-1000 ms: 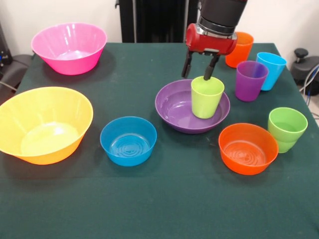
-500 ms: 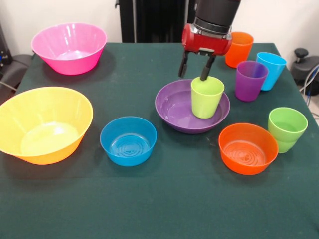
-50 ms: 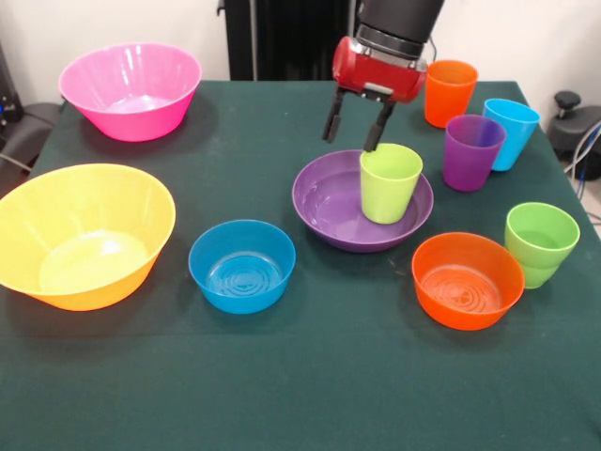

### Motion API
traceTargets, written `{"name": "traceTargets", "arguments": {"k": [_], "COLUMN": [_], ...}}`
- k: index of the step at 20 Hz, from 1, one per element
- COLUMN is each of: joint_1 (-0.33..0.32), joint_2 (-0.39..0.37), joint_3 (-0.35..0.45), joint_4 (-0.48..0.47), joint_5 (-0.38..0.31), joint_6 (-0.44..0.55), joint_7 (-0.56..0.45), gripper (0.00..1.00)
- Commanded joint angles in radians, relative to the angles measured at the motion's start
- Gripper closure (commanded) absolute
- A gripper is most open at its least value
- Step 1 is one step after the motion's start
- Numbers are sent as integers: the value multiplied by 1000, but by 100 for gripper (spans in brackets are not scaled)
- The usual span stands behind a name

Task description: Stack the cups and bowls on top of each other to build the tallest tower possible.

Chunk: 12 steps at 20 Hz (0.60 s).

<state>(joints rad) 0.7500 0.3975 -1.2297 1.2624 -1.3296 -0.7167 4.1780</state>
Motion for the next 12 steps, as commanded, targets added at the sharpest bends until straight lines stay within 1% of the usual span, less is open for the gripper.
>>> {"name": "traceTargets", "arguments": {"k": [1,5,7,10,12], "joint_1": [-24,-39,-50,-72,-78], "joint_2": [-26,-60,-79,-116,-125], "joint_3": [234,261,274,294,300], "joint_4": [-11,1,8,24,29], "joint_5": [119,166,200,272,296], "joint_6": [121,138,146,148,144], "joint_7": [-234,-295,-338,-436,-467], "gripper": [0,0,0,0,0]}}
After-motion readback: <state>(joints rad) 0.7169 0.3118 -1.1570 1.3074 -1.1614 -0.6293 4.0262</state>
